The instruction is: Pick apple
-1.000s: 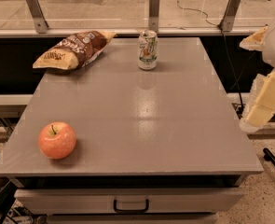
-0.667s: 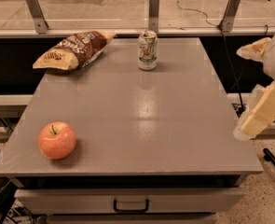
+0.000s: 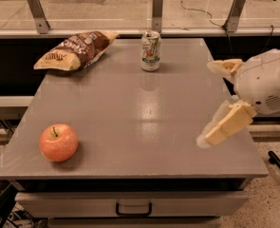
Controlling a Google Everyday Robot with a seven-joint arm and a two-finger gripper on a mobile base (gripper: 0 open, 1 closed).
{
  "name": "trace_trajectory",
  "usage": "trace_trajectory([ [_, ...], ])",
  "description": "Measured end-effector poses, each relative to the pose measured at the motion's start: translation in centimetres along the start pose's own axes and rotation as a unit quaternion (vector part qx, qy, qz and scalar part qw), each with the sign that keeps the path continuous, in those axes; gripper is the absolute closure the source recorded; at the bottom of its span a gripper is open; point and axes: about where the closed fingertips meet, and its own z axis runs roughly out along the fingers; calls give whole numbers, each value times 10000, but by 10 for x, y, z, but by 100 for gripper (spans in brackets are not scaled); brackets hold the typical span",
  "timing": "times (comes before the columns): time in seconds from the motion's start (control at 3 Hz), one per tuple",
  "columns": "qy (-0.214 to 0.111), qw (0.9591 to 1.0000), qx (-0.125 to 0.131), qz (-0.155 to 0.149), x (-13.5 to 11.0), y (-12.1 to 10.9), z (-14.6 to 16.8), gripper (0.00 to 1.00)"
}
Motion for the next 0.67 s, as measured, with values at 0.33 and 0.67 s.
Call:
trace_trajectory([
  [0.33, -800, 9964, -264, 111, -20, 7, 31, 0],
  [0.67, -1271, 9904, -517, 147, -36, 20, 51, 0],
])
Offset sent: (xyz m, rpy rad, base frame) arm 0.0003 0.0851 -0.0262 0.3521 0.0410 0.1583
